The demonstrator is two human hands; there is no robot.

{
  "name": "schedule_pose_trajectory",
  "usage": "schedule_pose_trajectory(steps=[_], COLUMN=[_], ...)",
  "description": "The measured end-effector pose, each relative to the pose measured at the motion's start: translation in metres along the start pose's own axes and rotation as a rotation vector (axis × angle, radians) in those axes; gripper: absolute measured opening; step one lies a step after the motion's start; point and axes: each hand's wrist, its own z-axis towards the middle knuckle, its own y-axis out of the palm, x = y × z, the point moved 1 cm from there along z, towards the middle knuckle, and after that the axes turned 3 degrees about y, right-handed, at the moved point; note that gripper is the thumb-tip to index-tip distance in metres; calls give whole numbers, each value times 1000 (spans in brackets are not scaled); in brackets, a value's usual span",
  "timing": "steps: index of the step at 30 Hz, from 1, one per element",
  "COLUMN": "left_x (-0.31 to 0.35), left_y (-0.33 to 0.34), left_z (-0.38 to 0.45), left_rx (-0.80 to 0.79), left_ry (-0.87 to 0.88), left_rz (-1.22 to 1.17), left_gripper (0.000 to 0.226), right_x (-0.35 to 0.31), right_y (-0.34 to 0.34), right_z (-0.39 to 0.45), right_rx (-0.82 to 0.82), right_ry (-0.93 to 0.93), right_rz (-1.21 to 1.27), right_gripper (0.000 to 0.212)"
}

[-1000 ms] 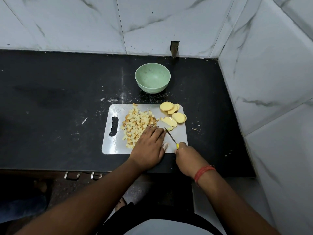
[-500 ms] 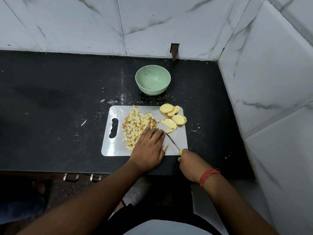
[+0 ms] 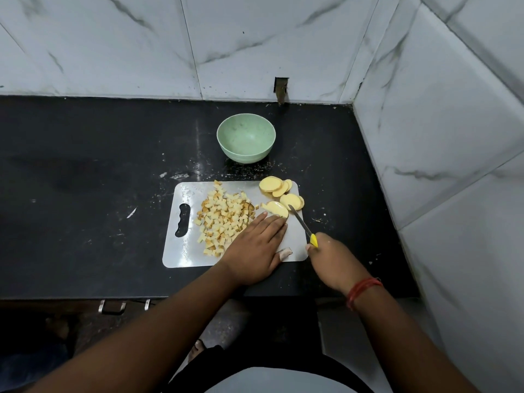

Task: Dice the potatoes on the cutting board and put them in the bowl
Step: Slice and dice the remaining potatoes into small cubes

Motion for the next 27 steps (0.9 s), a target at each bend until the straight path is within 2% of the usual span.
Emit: schedule_pose_trajectory(steps=[9,14,17,20,27], left_x=[-24,-29,-27,-25,-20], left_y=[2,-6,-12,-10,-1], left_z=[-18,-9,5,13,5], left_rx=[-1,8,-71,-144,-40], left_ry=[-131,-138,-192,-196,-162], left_rz=[44,44,49,65,96], left_gripper=[66,62,71,77,66], right_x=[0,-2,0,-1,-3], right_y=[7,14,14,17,20], right_z=[0,7,11,14,17], right_rx=[-59,-81,-55,-39,-27], right_ry=[-18,27,57,79,111], right_rz=[-60,-139,-162,-151,-107], right_gripper=[17,10,6,14,12])
